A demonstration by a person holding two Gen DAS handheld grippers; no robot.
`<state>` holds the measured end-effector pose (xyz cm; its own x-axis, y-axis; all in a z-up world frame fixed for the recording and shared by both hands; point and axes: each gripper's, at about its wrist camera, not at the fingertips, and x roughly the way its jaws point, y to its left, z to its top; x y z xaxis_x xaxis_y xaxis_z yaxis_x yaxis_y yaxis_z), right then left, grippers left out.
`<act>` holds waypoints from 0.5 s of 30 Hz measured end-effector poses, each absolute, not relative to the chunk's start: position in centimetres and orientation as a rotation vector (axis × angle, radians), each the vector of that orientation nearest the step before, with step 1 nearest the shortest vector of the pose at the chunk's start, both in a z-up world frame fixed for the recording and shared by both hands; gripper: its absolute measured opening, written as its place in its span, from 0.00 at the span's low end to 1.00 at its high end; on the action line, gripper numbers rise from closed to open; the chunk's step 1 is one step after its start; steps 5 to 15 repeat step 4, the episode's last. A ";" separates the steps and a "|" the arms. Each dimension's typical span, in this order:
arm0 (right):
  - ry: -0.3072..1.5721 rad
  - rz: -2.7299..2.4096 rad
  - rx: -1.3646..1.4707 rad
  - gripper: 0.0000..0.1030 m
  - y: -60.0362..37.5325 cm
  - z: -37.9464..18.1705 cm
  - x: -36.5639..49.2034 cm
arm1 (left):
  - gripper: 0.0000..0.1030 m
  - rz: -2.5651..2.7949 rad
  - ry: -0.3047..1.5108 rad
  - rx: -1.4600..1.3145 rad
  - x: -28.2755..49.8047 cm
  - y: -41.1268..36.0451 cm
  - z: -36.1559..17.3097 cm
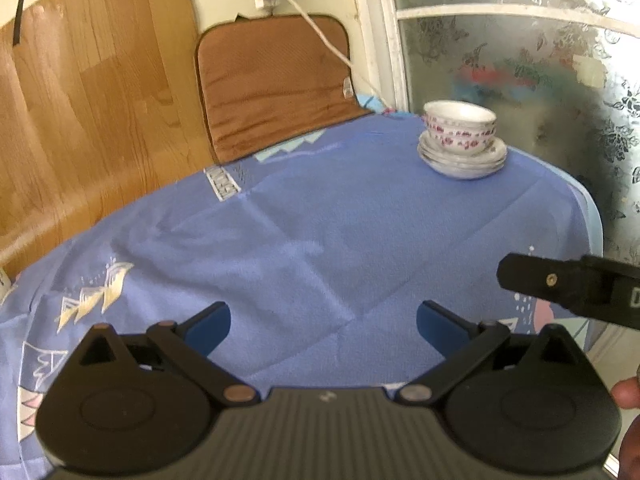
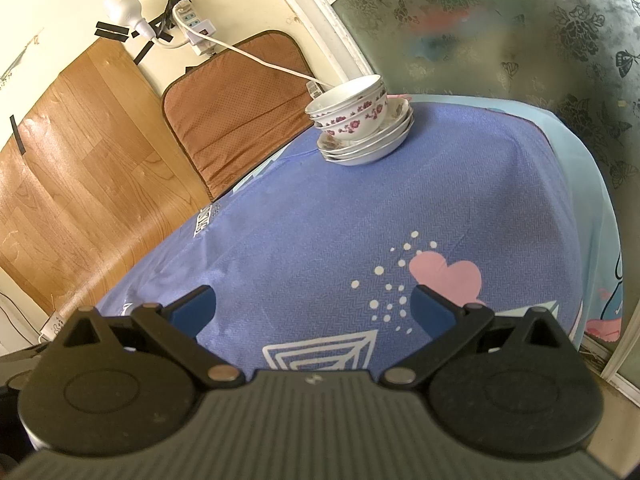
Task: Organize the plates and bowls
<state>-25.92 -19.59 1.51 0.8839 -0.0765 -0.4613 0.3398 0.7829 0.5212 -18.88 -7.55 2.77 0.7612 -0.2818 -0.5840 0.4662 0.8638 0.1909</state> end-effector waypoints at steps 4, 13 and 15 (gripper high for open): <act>0.436 -0.234 0.635 1.00 -19.4 1.3 -25.9 | 1.00 -0.419 0.569 0.340 -19.0 -7.5 2.9; 0.436 -0.234 0.635 1.00 -19.4 1.3 -25.9 | 1.00 -0.419 0.569 0.340 -19.0 -7.5 2.9; 0.436 -0.234 0.635 1.00 -19.4 1.3 -25.9 | 1.00 -0.419 0.569 0.340 -19.0 -7.5 2.9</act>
